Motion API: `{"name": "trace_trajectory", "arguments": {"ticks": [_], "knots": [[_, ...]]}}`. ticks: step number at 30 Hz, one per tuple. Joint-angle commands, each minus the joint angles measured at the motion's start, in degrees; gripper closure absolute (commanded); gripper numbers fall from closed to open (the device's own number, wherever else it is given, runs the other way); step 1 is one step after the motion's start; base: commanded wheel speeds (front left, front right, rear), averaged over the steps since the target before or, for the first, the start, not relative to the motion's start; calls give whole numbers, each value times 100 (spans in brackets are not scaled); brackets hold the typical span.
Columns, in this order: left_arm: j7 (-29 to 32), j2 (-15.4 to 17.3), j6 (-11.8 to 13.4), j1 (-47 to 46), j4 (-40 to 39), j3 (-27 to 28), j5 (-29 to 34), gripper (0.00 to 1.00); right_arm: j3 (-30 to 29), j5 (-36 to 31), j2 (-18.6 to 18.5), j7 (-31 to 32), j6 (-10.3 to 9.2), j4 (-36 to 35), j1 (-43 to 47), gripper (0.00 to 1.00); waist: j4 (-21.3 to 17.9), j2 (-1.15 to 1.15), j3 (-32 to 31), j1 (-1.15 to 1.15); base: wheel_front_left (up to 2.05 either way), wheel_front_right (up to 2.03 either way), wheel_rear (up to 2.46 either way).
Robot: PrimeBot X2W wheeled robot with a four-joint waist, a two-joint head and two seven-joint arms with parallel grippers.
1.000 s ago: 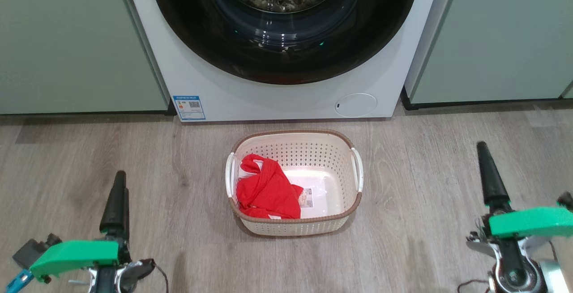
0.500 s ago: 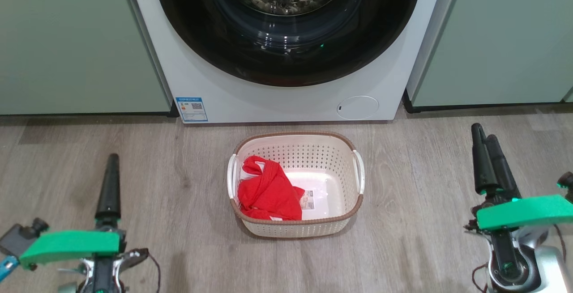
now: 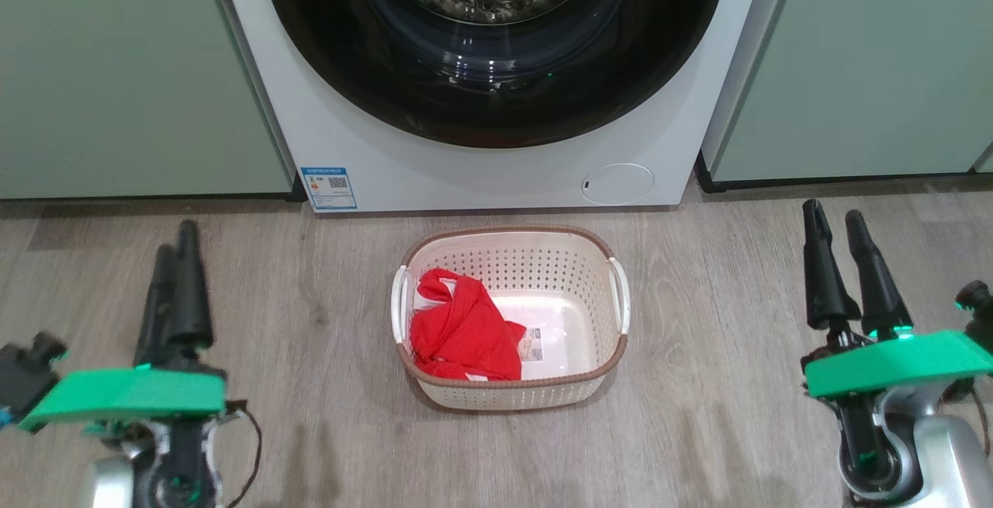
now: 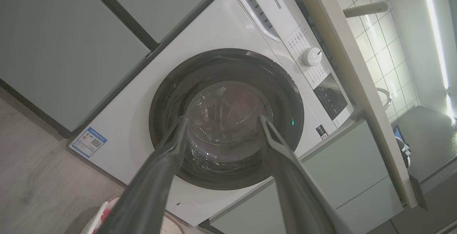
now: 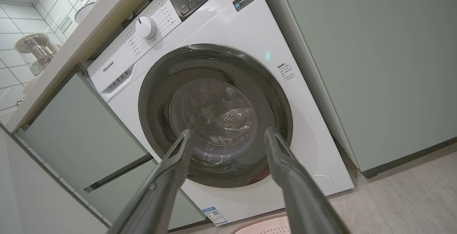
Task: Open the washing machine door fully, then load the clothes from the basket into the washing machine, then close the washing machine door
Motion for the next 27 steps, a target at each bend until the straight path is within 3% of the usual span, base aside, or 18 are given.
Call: {"name": "trace_trajectory", "arguments": {"ticks": [1,4,13,27], "knots": [[-56,66,22,-302,-352,12,327,0,80,-223,-103,-96,0,-298,-394,0,0,0,7,0,0,0,0],[-107,67,59,-296,-580,-278,929,0,41,-415,-73,-147,0,-319,-383,0,-1,0,13,0,0,0,0],[-258,73,496,-285,-921,-1046,2287,0,131,-1140,-68,-301,0,-335,-321,0,16,0,3,0,0,0,0],[-493,82,824,-176,-508,-1797,3592,0,353,-1870,-58,-539,0,212,-199,0,-28,0,-60,0,0,0,0]]}}
